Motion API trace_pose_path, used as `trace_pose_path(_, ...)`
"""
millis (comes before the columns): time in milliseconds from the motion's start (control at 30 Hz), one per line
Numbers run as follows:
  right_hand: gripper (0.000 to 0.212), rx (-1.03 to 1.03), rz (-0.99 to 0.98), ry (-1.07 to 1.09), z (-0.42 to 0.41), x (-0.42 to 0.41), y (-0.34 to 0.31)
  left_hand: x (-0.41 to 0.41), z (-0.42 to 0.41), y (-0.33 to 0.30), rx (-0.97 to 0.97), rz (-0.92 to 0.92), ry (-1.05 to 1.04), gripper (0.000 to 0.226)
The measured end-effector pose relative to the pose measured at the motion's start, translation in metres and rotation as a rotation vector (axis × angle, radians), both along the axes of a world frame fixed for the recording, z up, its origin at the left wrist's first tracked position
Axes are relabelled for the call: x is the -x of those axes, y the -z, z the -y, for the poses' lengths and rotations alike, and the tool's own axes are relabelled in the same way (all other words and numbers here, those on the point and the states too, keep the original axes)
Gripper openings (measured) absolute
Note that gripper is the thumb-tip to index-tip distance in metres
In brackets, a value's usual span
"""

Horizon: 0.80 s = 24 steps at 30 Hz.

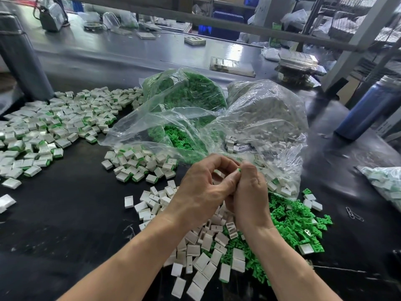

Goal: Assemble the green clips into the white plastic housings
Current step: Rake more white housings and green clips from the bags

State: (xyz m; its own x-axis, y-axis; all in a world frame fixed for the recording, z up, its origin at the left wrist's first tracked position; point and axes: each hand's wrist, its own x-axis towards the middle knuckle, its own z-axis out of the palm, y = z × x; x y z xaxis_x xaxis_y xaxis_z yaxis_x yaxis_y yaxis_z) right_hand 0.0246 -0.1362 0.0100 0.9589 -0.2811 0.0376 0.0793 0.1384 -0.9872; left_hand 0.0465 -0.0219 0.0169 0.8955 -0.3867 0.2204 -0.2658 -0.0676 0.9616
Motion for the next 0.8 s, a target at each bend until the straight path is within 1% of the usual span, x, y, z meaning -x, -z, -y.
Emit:
trace_pose_path(100, 0.057, 0.021, -0.033, -0.029, 0.005, 0.003, -0.001, -0.001, -0.002, -0.002, 0.018, -0.023, 0.024, 0.005)
trace_pose_path(167, 0.067, 0.117, -0.042, -0.007, 0.010, 0.004, -0.001, -0.002, -0.006, -0.001, -0.012, -0.022, 0.023, 0.006)
trace_pose_path(200, 0.067, 0.186, -0.028, 0.019, 0.015, 0.005, -0.001, -0.004, -0.007, -0.001, -0.050, -0.003, 0.003, 0.007)
trace_pose_path(233, 0.064, 0.244, 0.000, 0.036, 0.019, 0.005, -0.003, -0.006, -0.008, 0.000, -0.080, 0.012, -0.019, 0.008)
trace_pose_path(267, 0.056, 0.280, 0.037, 0.039, 0.023, 0.006, -0.004, -0.008, -0.010, 0.001, -0.086, 0.018, -0.034, 0.007)
trace_pose_path(367, 0.025, 0.340, 0.141, -0.022, 0.032, 0.009, -0.009, -0.010, -0.013, 0.001, -0.048, 0.003, -0.037, 0.002)
trace_pose_path(467, 0.007, 0.447, 0.164, -0.055, 0.034, 0.010, -0.011, -0.012, -0.015, 0.004, -0.066, 0.018, -0.060, 0.002)
trace_pose_path(667, 0.016, 0.466, 0.139, -0.041, 0.035, 0.012, -0.009, -0.013, -0.017, 0.005, -0.143, 0.081, -0.076, 0.006)
trace_pose_path(800, 0.012, 0.483, 0.125, -0.015, 0.035, 0.010, -0.007, -0.014, -0.017, 0.006, -0.156, 0.100, -0.082, 0.007)
